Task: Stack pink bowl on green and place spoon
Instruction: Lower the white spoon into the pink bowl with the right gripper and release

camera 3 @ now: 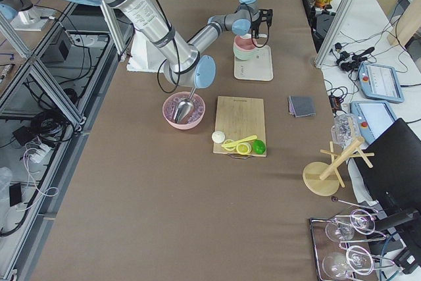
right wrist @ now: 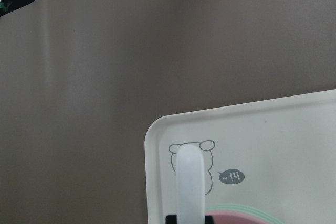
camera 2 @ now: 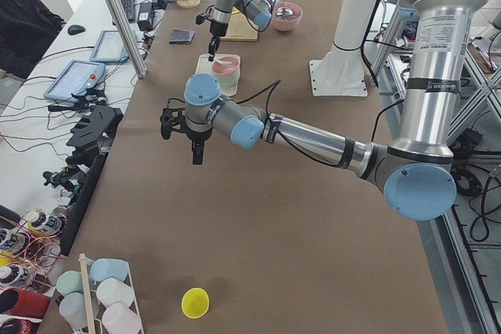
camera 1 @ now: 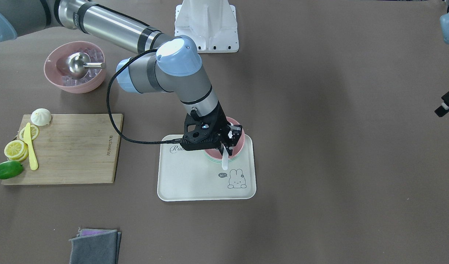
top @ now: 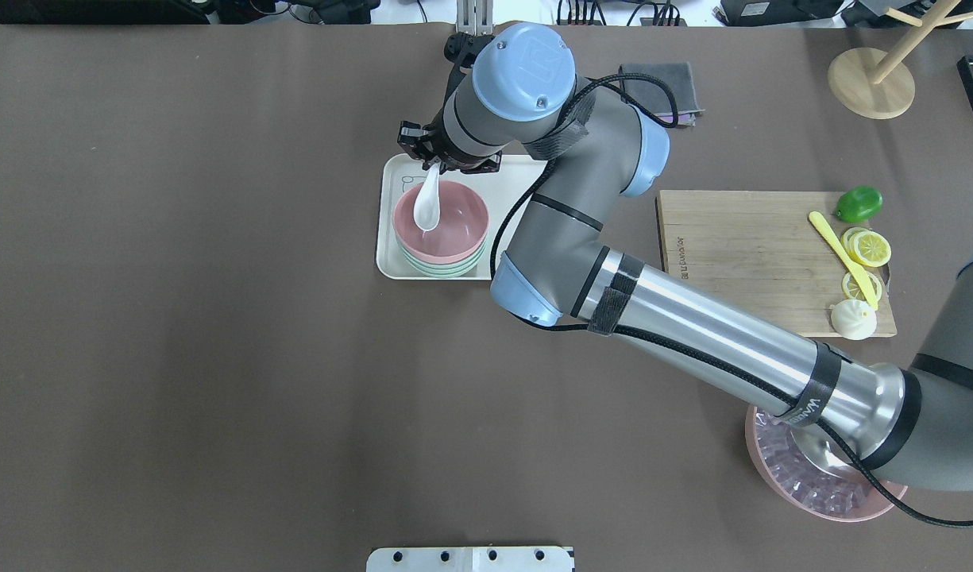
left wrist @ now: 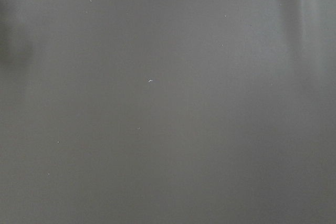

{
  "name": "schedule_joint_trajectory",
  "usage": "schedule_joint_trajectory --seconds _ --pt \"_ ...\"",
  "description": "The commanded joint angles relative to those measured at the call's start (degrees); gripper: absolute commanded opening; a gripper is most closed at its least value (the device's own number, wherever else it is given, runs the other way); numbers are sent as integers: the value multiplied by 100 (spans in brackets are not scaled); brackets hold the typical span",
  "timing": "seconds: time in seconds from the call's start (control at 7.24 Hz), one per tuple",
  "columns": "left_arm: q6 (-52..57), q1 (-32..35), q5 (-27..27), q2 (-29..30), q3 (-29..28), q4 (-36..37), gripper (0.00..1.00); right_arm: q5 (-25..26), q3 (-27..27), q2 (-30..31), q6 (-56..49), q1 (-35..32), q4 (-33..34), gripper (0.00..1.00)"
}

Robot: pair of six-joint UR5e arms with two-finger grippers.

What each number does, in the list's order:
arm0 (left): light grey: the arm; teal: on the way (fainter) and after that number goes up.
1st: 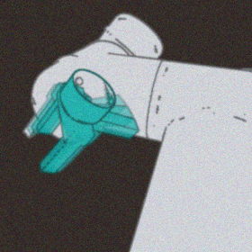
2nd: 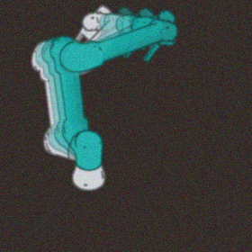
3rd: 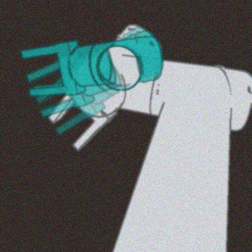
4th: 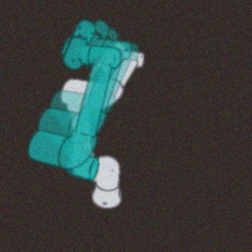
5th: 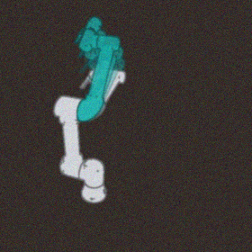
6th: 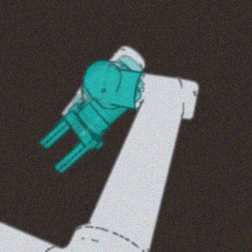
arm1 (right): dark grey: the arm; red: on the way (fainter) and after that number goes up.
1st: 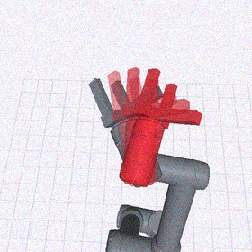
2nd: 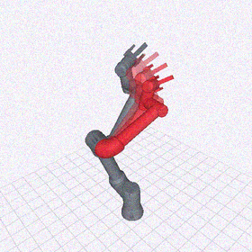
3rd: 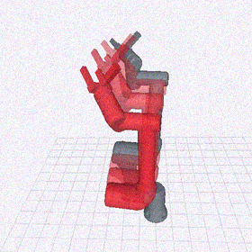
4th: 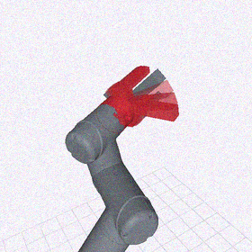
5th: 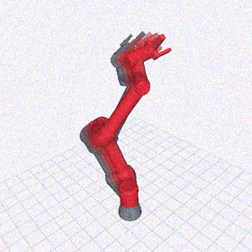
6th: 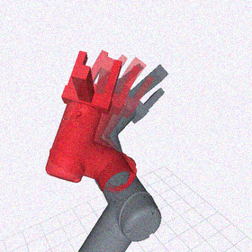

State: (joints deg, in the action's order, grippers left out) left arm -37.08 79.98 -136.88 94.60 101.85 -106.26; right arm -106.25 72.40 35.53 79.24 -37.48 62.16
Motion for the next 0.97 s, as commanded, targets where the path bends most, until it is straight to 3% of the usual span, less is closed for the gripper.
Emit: schedule_joint_trajectory --seconds 0.0,0.14,0.55,0.69,0.83 --pt "-1 0 -5 -3 2 9 98 8 20 15 3 4 -11 0" --pt "-1 0 -5 -3 2 9 98 -1 72 67 -58 4 -11 98" --pt "-18 -8 4 5 2 18 98 -45 257 129 -190 -5 -2 100" --pt "-62 0 4 -3 2 18 98 -202 953 364 -112 -144 198 100" --pt "-54 26 21 -12 -7 9 98 -464 2440 1219 -268 -398 1114 100"
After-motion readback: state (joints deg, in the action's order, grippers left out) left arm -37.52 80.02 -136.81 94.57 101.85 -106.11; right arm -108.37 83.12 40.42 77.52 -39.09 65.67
